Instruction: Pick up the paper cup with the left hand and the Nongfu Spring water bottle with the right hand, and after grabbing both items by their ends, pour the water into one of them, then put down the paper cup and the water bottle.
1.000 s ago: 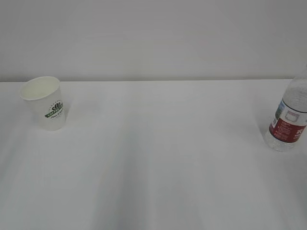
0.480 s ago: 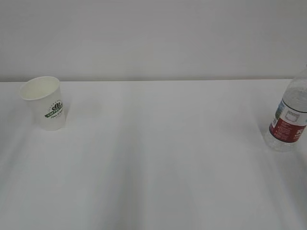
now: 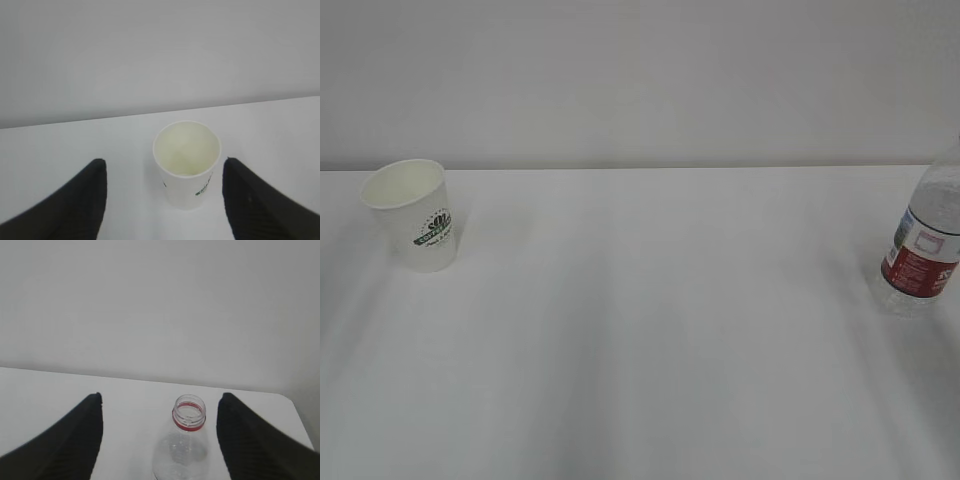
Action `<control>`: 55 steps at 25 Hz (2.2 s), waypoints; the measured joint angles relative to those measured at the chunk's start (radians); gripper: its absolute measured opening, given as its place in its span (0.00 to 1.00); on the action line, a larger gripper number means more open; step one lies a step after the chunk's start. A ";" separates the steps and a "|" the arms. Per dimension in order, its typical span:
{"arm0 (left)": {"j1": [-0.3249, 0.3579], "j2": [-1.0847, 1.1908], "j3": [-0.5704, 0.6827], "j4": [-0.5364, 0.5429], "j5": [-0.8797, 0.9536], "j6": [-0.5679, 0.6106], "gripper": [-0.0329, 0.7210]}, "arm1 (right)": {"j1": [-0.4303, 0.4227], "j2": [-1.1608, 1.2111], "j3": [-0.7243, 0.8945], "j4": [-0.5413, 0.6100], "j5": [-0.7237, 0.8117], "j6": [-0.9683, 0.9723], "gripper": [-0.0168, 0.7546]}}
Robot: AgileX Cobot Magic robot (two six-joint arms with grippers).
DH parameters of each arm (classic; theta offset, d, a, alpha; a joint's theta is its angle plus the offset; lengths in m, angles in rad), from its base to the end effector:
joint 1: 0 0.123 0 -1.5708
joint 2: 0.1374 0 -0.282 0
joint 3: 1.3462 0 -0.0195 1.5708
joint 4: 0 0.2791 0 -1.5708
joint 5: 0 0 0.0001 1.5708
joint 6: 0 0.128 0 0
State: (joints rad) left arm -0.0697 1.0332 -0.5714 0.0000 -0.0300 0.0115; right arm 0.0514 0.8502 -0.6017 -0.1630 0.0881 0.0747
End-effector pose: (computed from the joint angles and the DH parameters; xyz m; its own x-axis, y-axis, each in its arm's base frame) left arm 0.2768 -0.0193 0.2554 -0.3362 0.0350 -0.9411 0.0735 0.9972 0.0108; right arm 0.2471 0.0109 0.3013 -0.2411 -0.1001 -0.9653 -0.0589 0.9943 -0.0884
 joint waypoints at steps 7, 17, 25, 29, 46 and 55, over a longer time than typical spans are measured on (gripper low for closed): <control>0.000 0.136 0.000 0.000 -0.016 0.000 0.74 | 0.000 0.081 0.046 -0.002 -0.134 0.000 0.72; -0.011 0.162 0.115 -0.030 -0.225 0.000 0.73 | 0.000 0.090 0.171 0.023 -0.322 0.000 0.72; -0.110 0.173 0.248 -0.069 -0.423 0.000 0.73 | 0.000 0.090 0.313 0.046 -0.465 0.035 0.72; -0.151 0.200 0.315 -0.095 -0.503 -0.002 0.73 | 0.000 0.090 0.369 0.047 -0.529 0.055 0.72; -0.198 0.408 0.508 -0.101 -0.897 -0.058 0.71 | 0.000 0.307 0.513 0.048 -0.774 0.057 0.72; -0.198 0.589 0.551 -0.063 -1.105 -0.062 0.71 | 0.000 0.386 0.536 0.106 -0.847 -0.019 0.66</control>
State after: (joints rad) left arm -0.2675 1.6218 -0.0200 -0.0631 -1.1345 -0.0510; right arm 0.0514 1.2358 -0.0661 -0.0575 -0.7588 0.0554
